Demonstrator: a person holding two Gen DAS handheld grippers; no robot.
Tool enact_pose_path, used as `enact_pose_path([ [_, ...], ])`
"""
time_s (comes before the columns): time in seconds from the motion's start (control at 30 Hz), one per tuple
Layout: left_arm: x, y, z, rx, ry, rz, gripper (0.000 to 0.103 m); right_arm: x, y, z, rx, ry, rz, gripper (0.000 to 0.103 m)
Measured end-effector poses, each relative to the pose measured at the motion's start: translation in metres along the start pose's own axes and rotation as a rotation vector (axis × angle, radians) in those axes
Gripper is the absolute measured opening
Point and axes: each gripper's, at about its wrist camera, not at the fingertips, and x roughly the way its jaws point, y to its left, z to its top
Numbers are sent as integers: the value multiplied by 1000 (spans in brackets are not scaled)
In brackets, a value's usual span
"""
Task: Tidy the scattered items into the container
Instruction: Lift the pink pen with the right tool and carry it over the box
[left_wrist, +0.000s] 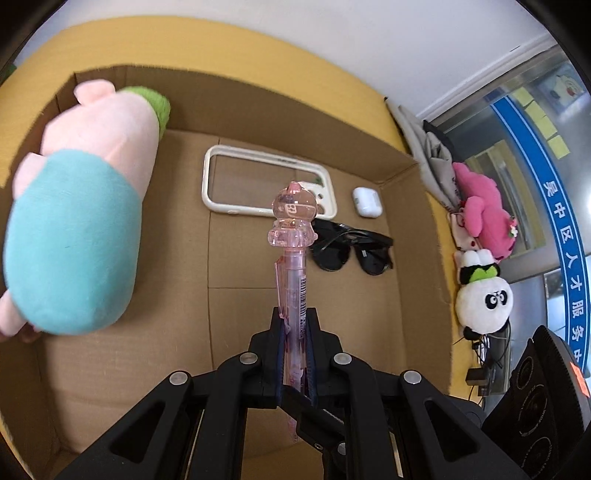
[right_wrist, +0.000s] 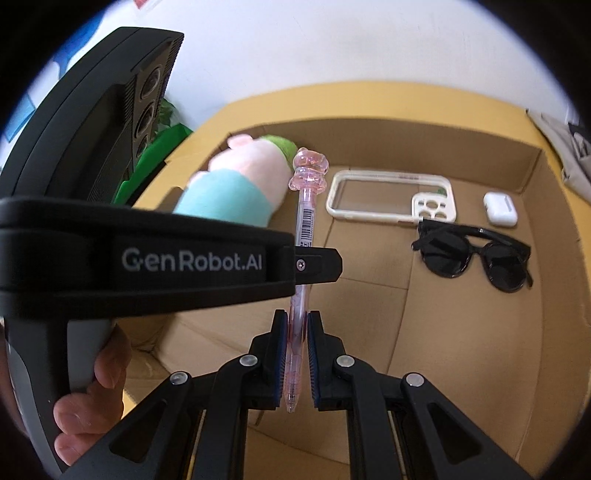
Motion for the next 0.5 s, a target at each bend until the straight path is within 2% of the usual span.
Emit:
enact_pose_path([
  [0.27,41,18,1,-22,88,31,9,41,-19,-6,74,111,13,9],
  [0.5,50,17,7,-18,109,51,9,48,-21,-2,90,140,-10,9],
])
